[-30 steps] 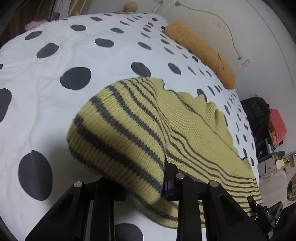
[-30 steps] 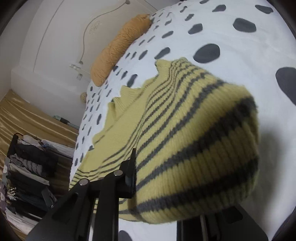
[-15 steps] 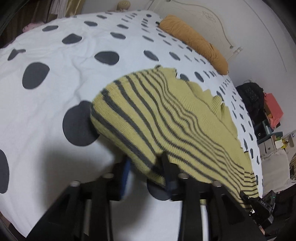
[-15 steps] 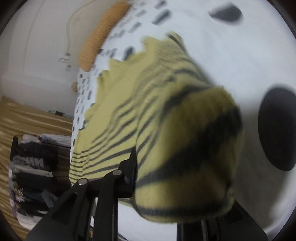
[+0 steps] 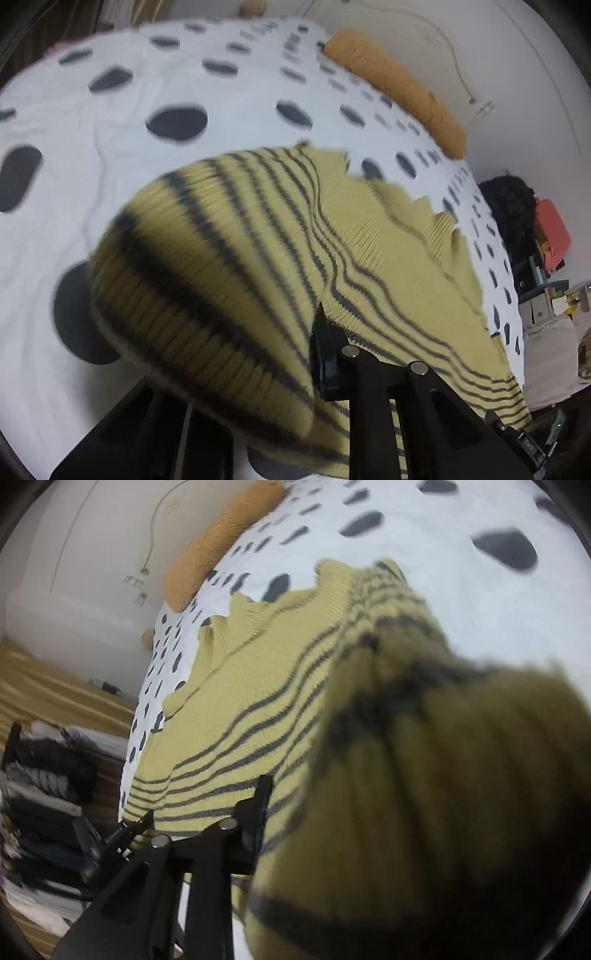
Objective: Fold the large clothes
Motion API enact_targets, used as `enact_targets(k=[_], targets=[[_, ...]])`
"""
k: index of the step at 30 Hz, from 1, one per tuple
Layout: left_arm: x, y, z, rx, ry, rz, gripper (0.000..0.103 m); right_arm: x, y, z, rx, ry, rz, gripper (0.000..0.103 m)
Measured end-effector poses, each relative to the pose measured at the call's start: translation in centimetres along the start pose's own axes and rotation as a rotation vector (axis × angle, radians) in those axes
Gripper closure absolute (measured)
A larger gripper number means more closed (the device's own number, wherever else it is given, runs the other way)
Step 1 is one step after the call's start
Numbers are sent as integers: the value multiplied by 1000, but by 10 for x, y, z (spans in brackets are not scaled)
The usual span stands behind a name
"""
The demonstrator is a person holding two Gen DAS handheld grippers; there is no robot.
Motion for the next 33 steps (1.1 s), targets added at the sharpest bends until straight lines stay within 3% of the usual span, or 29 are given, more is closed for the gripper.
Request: enact_targets(k=[5, 7, 9, 11, 12, 13, 14, 16, 18, 21, 25, 28, 30, 33], targets=[[0, 29, -70, 117, 39, -42, 93, -22, -11, -39, 50, -105, -34, 83], [-13, 53, -81, 101, 42, -76, 92, -23, -3, -53, 46, -158, -33, 83], [-43, 94, -65, 11, 7, -135, 91, -9, 17, -60, 6, -187, -6, 82], [-65, 119, -41, -64, 28, -208, 85, 21, 40, -46, -66, -127, 32, 81], [-69, 120, -38, -32, 85, -228, 85, 39, 51, -36, -103, -83, 57, 79], [-70, 118, -38, -23, 94, -220, 85, 55, 59, -26, -118, -104, 91, 79], [-67, 114, -39, -30, 71, -193, 84, 60, 59, -27, -88, -185, 136, 79], [-60, 108, -46, -28, 26, -145, 79, 60, 58, -30, -93, -216, 189, 75], [-58, 103, -53, -30, 35, -151, 73, 54, 56, -35, -106, -162, 161, 73], [-77, 96, -60, -24, 27, -220, 41, 51, 58, -51, -103, -66, 107, 69], [-90, 94, -66, -35, 43, -215, 40, 62, 74, -101, -54, 159, 83, 67], [-91, 95, -69, -34, 3, -163, 41, 44, 75, -156, 85, 288, -26, 67], [-92, 96, -69, -29, -10, -155, 41, 14, 66, -165, 123, 279, -121, 71], [-94, 99, -68, -30, 12, -183, 41, -42, 59, -152, 129, 148, -245, 71]])
Point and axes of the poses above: each gripper's, at about its wrist camera, not at the fingertips, and z roughly the way its jaws point, x to its right, y to its underside, the point moved 10 cm from there along z, roughly the way its jaws point, and after that the axes turned 7 degrees about -x, right-handed, at the moved point
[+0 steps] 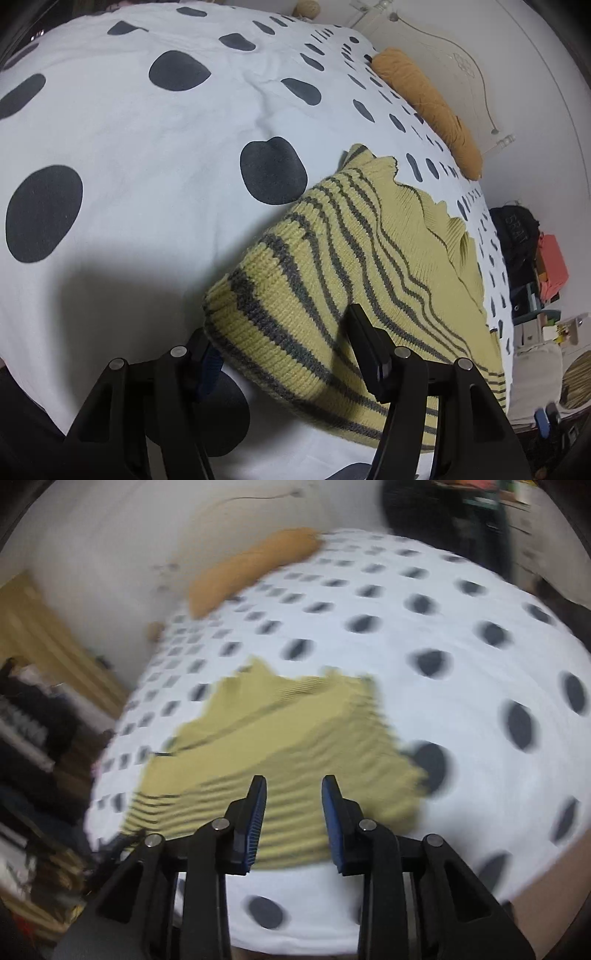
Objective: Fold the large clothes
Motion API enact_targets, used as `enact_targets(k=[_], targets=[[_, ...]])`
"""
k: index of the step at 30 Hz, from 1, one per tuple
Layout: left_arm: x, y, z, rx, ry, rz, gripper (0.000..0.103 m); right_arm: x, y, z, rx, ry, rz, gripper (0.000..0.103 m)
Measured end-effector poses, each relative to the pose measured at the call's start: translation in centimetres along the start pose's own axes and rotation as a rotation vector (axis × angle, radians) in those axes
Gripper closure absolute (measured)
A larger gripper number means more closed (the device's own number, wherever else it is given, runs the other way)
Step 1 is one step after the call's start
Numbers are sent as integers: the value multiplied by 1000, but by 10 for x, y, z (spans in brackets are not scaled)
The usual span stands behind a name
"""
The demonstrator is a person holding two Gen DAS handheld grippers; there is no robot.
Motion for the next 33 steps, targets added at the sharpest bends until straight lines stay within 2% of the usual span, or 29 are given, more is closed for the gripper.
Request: enact_targets(k=[1, 3, 5, 7, 9, 10, 11, 12, 14, 16, 19, 22, 26, 28, 29, 30, 31, 33], targets=[[-2, -1, 0, -1, 12, -13, 41, -11, 0, 9, -11, -29, -37, 71], [-3, -1, 1, -5, 24, -26, 41, -56, -4, 47, -40, -99, -107, 72], [-4, -3, 2, -7, 25, -26, 41, -92, 7, 83, -102, -155, -123, 72], [-3, -3, 3, -6, 19, -23, 41, -115, 26, 119, -167, -153, -140, 74], [-1, -4, 5, -7, 13, -18, 41, -115, 51, 144, -228, -121, -134, 75], [0, -4, 5, -7, 13, -14, 41, -106, 72, 157, -279, -74, -152, 78], [1, -5, 6, -10, 11, -11, 41, -91, 91, 171, -318, 11, -175, 90], [1, -5, 7, -12, 10, -9, 41, -79, 107, 178, -338, 30, -178, 92], [1, -5, 6, -8, 9, -4, 42, -73, 112, 170, -316, -4, -167, 94], [2, -6, 5, -4, 0, 3, 43, -73, 108, 158, -336, -7, -146, 96], [4, -5, 2, 3, 3, -7, 47, -97, 82, 131, -241, -52, -207, 96], [6, -4, -3, 17, 4, -13, 54, -124, 50, 140, -205, -39, -273, 96], [5, 0, -6, 4, 49, -48, 57, -149, 9, 190, -205, -38, -261, 96], [2, 1, -4, -5, 55, -60, 57, -150, 0, 218, -240, -29, -229, 96], [2, 2, -2, -9, 55, -60, 57, -142, -1, 237, -272, 27, -206, 96], [3, 2, 0, -13, 56, -55, 56, -132, -1, 251, -300, 80, -181, 101], [4, 2, 0, -13, 53, -52, 57, -125, -1, 264, -322, 97, -165, 102], [8, 3, -1, -6, 36, -33, 57, -123, -10, 274, -306, 117, -182, 103]])
Point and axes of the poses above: each gripper's, at about its wrist camera, not at the fingertips, and z roughly the way its jaws point, x to its right, y to its underside, the point moved 10 cm from there along z, roughly the way its jaws point, and after that the axes turned 7 degrees about -x, right-handed, at the moved point
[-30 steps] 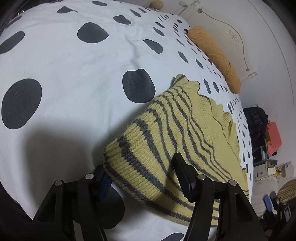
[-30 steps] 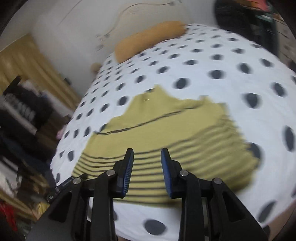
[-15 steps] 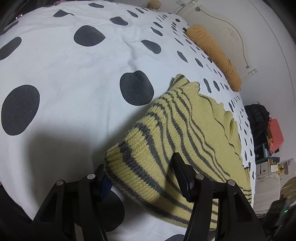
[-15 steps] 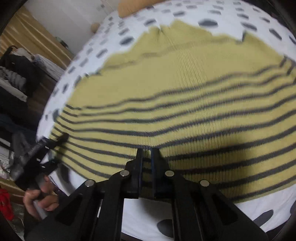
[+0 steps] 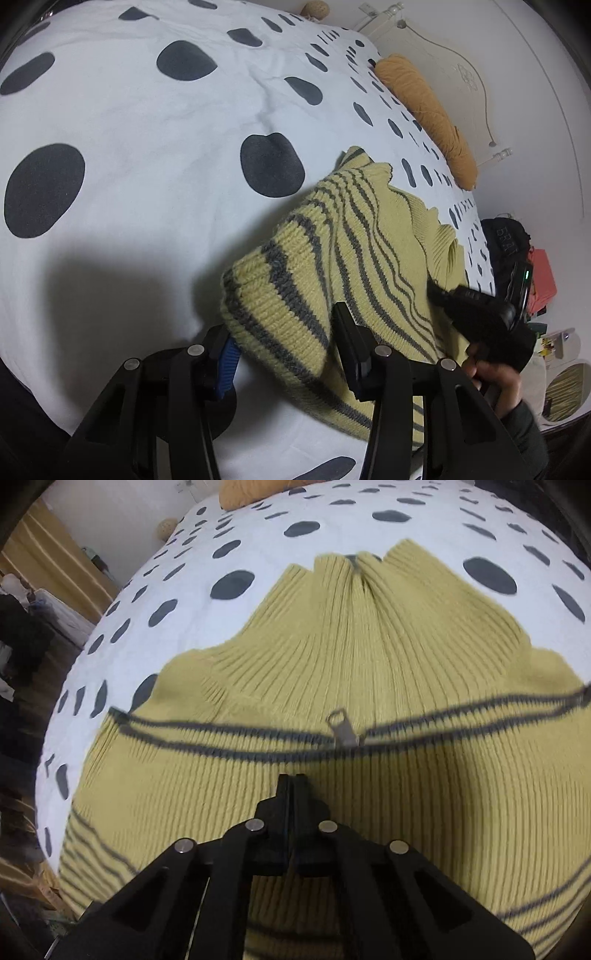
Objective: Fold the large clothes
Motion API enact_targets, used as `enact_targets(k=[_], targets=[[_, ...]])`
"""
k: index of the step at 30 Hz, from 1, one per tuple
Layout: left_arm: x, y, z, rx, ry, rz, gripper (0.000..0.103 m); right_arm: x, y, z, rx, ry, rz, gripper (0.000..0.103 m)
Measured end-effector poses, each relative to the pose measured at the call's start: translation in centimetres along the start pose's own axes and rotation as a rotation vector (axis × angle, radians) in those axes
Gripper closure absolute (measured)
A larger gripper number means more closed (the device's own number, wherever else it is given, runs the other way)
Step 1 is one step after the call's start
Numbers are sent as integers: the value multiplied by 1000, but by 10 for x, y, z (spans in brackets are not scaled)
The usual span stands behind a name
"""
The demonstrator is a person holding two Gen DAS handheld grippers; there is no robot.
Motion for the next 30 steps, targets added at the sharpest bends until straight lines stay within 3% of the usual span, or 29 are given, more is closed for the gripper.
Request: enact_targets(k=[3, 8, 10, 11, 12, 13, 20, 25, 27, 30], targets=[[1, 1, -2, 14, -4, 5, 60, -6, -15, -10, 21, 31, -22, 103], [-2, -1, -4, 35, 36, -15, 67, -31, 1, -54, 81, -114, -34, 102], [-2, -1, -5, 38, 50, -28, 72, -24, 15, -39, 31, -49, -49, 102], [-1, -1, -6, 40, 54, -31, 74, -12, 25, -18, -34, 23, -50, 102], [0, -1, -7, 43, 53, -29, 77, -8, 28, -8, -52, 11, -47, 103], [3, -2, -9, 46, 50, -21, 83, -6, 27, -9, -11, -33, -38, 103], [52, 2, -32, 121, -18, 176, 93, -12, 24, -18, -43, -51, -36, 103], [95, 9, -38, 139, 23, 260, 93, -16, 8, -43, -17, -86, -52, 99], [112, 13, -36, 147, 10, 297, 93, -14, 3, -65, 13, -122, -45, 99], [108, 17, -35, 173, -46, 277, 92, -19, -6, -84, -25, -214, -47, 98]])
Point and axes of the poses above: each gripper's, at about its wrist camera, not at the fingertips, and z roughly the way its jaws point, x to its right, y to its underside, the point moved 10 cm from there along z, roughly the way its jaws point, and after that the axes turned 7 degrees about -x, right-handed, at the moved point
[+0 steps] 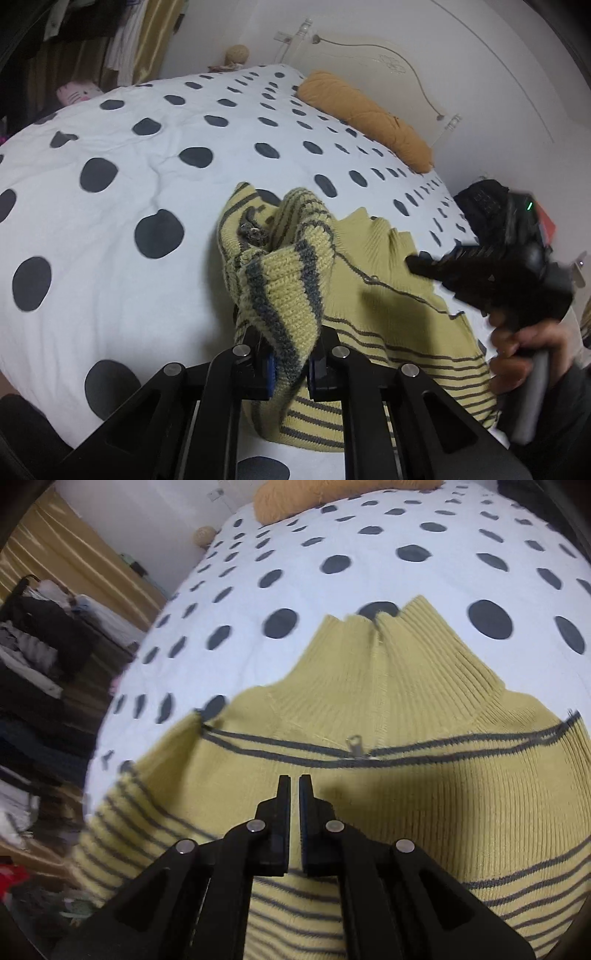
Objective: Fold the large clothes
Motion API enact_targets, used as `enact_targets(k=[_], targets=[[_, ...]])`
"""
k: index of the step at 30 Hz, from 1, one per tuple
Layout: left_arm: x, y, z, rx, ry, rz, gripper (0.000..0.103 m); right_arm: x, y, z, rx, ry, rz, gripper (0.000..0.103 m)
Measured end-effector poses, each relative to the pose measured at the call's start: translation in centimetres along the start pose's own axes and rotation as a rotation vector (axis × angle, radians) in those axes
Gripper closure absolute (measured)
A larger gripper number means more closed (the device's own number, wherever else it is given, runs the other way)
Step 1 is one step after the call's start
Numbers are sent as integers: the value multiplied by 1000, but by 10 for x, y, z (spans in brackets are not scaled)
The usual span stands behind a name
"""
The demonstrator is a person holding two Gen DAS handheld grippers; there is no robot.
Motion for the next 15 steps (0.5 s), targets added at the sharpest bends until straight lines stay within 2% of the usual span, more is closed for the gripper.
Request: enact_targets(k=[1, 2, 3, 4, 5, 8, 10, 12, 15], targets=[[-9, 4, 0, -1, -17, -21, 91, -11, -6, -4, -36, -29, -17, 96], [-19, 7, 1, -6, -32, -44, 90, -20, -9, -4, -67, -42, -30, 79], [-32, 10, 2, -16, -46, -78, 89, -31, -11, -4, -111, -44, -50, 51], [-48, 13, 5, -33, -59, -125, 89, -45, -12, -1, -138, -34, -74, 40], [-67, 18, 10, -61, -50, -190, 89, -65, -15, 1, -147, -19, -114, 34], [-97, 25, 24, -123, 3, -285, 76, -119, -13, 27, -217, 24, -207, 34], [-107, 29, 31, -144, 17, -295, 62, -143, -8, 49, -286, 62, -235, 34], [-112, 31, 34, -147, 30, -295, 59, -160, -4, 80, -351, 175, -228, 34], [-112, 32, 36, -151, 33, -271, 58, -172, 3, 115, -430, 292, -247, 34]])
Point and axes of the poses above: each gripper's, at about its wrist camera, not at the fingertips, and z roughly the way its jaws point, x to its right, y to its underside, the point moved 10 cm from there along z, roughly the way its jaws point, and after that the axes turned 7 degrees about -x, right-handed, at the moved point
